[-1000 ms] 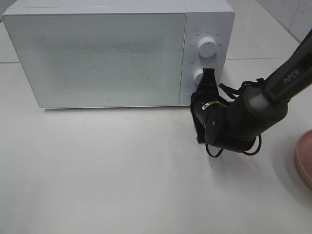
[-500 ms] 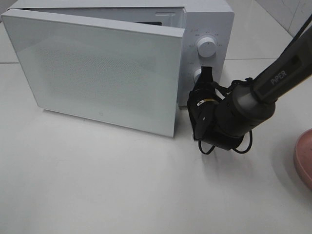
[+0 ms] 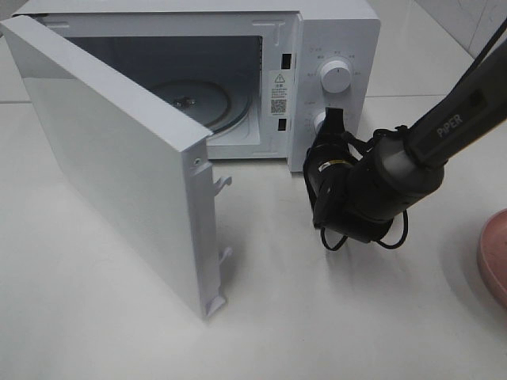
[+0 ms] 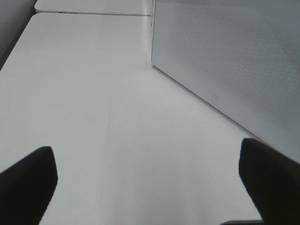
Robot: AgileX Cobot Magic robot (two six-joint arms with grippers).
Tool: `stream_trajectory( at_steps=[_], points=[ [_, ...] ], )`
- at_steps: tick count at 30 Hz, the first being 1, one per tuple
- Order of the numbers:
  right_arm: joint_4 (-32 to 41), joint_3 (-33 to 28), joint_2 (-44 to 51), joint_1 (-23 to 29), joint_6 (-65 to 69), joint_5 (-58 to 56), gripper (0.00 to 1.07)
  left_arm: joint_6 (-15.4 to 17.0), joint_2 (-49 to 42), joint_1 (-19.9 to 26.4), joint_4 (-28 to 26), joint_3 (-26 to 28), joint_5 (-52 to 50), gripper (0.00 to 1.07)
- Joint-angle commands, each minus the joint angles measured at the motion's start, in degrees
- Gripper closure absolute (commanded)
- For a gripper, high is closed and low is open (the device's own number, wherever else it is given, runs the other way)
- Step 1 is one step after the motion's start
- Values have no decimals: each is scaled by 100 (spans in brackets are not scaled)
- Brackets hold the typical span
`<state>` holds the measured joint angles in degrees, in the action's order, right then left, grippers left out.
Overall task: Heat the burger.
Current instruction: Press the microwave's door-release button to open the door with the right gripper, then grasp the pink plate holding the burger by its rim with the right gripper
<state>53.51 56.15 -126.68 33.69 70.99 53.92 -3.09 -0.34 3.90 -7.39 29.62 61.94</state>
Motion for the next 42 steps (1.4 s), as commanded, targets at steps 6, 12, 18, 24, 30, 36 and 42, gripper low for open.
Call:
stream_trajectory(
  at_steps=[6, 12, 18, 24, 30, 36, 42],
  points=[
    [-653, 286, 74, -149, 29, 699, 107, 0, -103, 11, -23, -11, -74, 9],
    [-756, 80, 143, -149, 34, 138, 107, 0, -103, 11, -29, -11, -74, 9],
    [-802, -304, 476, -149, -17, 103, 107, 0, -103, 11, -29, -11, -74, 9],
    [-779, -688, 814, -149, -407, -447, 107, 0, -103, 11, -29, -11, -74, 9],
    [-814, -957, 1146, -149, -854, -1089, 107, 0, -103, 11, -29, -11, -74, 9],
    [-1409, -1341, 1667, -166, -1220, -1564, 107, 0, -103, 11, -29, -11, -74, 9],
    [-2475, -1656, 2326, -166, -1587, -2320, 107, 0, -103, 11, -29, -11, -74, 9]
  ],
)
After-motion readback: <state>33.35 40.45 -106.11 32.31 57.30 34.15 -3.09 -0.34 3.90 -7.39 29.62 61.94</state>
